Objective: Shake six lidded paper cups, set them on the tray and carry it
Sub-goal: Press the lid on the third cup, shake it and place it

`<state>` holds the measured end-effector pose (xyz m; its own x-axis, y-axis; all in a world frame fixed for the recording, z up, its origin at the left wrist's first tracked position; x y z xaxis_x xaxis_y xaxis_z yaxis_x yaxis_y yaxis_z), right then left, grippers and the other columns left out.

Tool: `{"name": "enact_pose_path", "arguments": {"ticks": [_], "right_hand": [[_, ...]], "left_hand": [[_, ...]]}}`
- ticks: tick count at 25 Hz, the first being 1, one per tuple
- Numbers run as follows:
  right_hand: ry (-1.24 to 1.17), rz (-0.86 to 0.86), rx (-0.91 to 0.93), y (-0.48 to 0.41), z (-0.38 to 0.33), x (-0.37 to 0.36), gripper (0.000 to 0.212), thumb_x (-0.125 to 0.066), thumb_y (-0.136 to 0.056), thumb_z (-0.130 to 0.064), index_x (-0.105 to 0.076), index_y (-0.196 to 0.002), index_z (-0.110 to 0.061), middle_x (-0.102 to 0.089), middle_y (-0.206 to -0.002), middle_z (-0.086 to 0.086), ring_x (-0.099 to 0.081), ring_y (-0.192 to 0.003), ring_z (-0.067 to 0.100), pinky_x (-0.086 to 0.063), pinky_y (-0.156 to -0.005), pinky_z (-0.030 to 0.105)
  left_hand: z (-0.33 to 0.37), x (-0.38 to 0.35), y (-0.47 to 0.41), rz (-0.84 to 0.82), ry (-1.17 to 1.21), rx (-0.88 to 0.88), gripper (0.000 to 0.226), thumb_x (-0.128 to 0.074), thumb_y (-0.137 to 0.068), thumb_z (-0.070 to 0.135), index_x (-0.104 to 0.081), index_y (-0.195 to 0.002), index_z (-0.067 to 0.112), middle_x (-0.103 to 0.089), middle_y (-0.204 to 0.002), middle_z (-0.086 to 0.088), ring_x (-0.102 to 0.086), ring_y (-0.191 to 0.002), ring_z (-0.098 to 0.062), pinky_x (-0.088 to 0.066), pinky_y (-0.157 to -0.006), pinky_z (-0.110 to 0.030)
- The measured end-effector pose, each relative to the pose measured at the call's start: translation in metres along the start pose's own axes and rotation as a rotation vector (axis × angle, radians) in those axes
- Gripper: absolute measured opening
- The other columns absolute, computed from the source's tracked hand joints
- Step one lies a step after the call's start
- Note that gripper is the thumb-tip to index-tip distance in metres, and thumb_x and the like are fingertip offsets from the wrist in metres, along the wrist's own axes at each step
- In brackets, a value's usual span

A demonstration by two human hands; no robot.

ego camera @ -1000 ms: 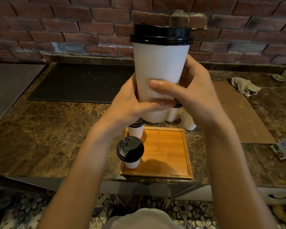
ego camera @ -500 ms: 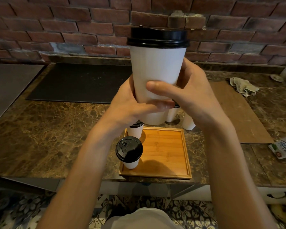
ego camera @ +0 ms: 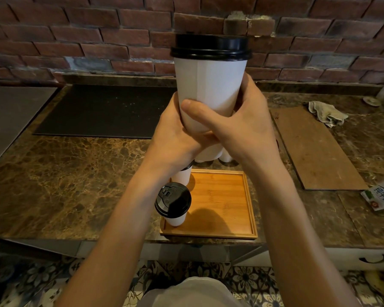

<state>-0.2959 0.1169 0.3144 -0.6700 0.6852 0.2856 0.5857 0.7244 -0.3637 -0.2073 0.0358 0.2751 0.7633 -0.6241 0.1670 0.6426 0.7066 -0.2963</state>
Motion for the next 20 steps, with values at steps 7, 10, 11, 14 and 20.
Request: {"name": "enact_pose_path", "arguments": {"ticks": [7,10,11,14,20], "right_hand": [[-0.052,-0.033,-0.005,-0.004,0.0,0.0,0.07,-0.082,-0.072,-0.043,-0.045,-0.128,-0.024,-0.057,-0.115,-0.011,-0.059,-0.104,0.005,-0.058,-0.081,0.026],[-0.137,-0.094,-0.02,-0.007,-0.001,0.001,0.068,-0.081,-0.073,-0.038,-0.048,-0.13,-0.021,-0.059,-0.115,-0.009,-0.061,-0.102,0.004,-0.058,-0.078,0.024],[-0.178,-0.123,-0.024,-0.007,-0.001,0.001,0.066,-0.08,-0.073,-0.036,-0.049,-0.128,-0.021,-0.061,-0.114,-0.009,-0.062,-0.102,0.004,-0.058,-0.077,0.024],[-0.266,-0.207,-0.014,-0.007,-0.002,-0.001,0.054,-0.079,-0.072,-0.033,-0.053,-0.119,-0.026,-0.064,-0.11,-0.007,-0.065,-0.102,0.005,-0.057,-0.076,0.024],[-0.344,-0.325,0.024,-0.004,-0.003,-0.004,0.047,-0.077,-0.072,-0.028,-0.055,-0.113,-0.028,-0.068,-0.103,-0.014,-0.065,-0.105,0.01,-0.054,-0.08,0.023]], "left_hand": [[0.002,-0.001,-0.001,-0.058,0.01,0.014,0.072,-0.082,-0.069,0.015,-0.043,-0.129,0.021,-0.059,-0.117,0.007,-0.06,-0.106,-0.002,-0.053,-0.075,-0.012],[0.006,-0.001,-0.001,-0.1,0.018,0.01,0.066,-0.08,-0.068,0.02,-0.041,-0.12,0.034,-0.057,-0.113,0.014,-0.058,-0.103,0.003,-0.051,-0.071,-0.01],[0.007,-0.001,-0.001,-0.119,0.022,0.013,0.066,-0.079,-0.067,0.023,-0.041,-0.12,0.035,-0.057,-0.114,0.013,-0.058,-0.104,0.001,-0.051,-0.071,-0.011],[0.009,-0.005,0.0,-0.196,0.073,0.025,0.074,-0.081,-0.065,0.026,-0.043,-0.128,0.025,-0.06,-0.116,0.006,-0.061,-0.106,-0.007,-0.053,-0.077,-0.017],[0.011,-0.011,0.006,-0.312,0.141,0.034,0.081,-0.078,-0.062,0.029,-0.042,-0.134,0.015,-0.061,-0.12,0.001,-0.061,-0.111,-0.014,-0.052,-0.083,-0.024]]}}
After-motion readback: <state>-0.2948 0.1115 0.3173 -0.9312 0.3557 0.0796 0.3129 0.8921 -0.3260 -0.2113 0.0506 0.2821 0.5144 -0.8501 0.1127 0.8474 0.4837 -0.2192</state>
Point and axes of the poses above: each hand's wrist, its own y-axis away from the middle knuckle, its own x-axis out of the back of the hand, z = x × y, the point moved 9 cm from there along -y, towards the middle knuckle
